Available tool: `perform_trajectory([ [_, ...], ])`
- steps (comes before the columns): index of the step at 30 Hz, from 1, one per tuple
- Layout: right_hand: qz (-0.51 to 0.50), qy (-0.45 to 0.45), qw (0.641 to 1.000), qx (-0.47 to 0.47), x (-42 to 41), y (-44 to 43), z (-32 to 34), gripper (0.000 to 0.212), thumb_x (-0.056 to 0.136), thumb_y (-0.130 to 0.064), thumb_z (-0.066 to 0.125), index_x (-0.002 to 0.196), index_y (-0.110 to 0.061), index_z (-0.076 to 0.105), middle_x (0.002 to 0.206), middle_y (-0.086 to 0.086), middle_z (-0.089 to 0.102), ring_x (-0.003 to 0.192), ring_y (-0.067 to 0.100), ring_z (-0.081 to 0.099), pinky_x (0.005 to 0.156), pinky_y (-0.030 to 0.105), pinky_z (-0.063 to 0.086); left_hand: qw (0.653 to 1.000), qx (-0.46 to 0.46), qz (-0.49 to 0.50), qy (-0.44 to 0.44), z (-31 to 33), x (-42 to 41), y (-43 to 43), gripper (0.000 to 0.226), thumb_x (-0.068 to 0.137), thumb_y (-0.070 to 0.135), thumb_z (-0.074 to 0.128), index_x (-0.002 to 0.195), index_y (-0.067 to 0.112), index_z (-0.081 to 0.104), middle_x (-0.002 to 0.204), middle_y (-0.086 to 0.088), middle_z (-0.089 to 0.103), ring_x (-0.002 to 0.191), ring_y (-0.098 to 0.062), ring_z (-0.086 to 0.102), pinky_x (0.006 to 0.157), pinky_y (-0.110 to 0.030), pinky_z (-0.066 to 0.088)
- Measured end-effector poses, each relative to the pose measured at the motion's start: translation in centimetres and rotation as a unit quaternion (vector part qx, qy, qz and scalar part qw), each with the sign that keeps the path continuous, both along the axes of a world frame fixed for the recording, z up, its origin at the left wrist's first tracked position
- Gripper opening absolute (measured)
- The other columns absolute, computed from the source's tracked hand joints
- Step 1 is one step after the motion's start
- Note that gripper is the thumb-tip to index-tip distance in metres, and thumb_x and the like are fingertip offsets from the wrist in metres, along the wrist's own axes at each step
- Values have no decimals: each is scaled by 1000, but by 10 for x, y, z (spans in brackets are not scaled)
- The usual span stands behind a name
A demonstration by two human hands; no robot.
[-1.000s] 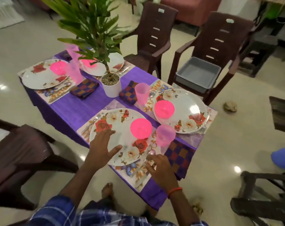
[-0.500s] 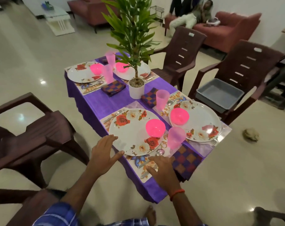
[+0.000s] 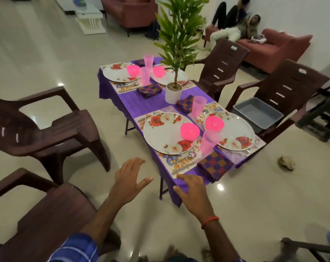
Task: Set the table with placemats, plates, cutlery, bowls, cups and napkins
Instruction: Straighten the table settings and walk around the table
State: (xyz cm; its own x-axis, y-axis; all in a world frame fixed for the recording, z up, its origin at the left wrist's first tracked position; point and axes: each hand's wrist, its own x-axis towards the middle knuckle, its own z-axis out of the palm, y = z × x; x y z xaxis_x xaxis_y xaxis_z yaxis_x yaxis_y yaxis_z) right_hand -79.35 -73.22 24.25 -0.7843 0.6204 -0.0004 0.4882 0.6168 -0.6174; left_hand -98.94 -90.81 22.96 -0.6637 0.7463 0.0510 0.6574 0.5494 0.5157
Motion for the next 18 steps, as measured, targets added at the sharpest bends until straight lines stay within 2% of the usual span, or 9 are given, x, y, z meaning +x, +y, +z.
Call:
perform_trajectory([
  [3, 19, 6, 1000, 14, 4, -17, 11, 44, 90, -45, 70, 130, -30, 64, 126, -7, 62, 122, 17, 43, 96, 28, 33, 1000, 2, 16, -1, 10, 13, -25, 79, 85, 83, 35, 148, 34, 40, 156, 11, 38, 147, -13, 31, 110, -52, 36],
  [7, 56, 14, 998, 28, 7, -42, 16, 45, 86, -50, 68, 127, -32, 64, 122, -6, 64, 119, 19, 47, 99, 38, 40, 998, 25, 55, 6, 25, 36, -59, 82, 84, 83, 33, 149, 32, 40, 156, 11, 37, 147, -11, 26, 113, -51, 32],
  [12, 114, 28, 993, 31, 29, -84, 12, 41, 82, -47, 72, 121, -34, 66, 117, -10, 64, 117, 17, 49, 97, 36, 41, 993, 38, 110, 11, 24, 78, -110, 79, 86, 80, 36, 150, 34, 38, 158, 11, 34, 149, -12, 22, 113, -49, 30],
  [15, 146, 31, 989, 22, 52, -111, 4, 44, 81, -55, 63, 121, -35, 66, 118, -11, 64, 118, 16, 49, 98, 37, 44, 990, 20, 139, 10, 19, 117, -149, 78, 86, 80, 36, 149, 34, 39, 157, 11, 34, 150, -15, 24, 113, -48, 29],
  [18, 165, 33, 986, 17, 74, -142, -8, 48, 80, -60, 56, 120, -34, 67, 117, -10, 67, 113, 19, 53, 98, 45, 46, 988, -16, 155, 10, 17, 161, -194, 81, 84, 82, 35, 148, 33, 41, 158, 9, 35, 152, -18, 24, 115, -52, 28],
])
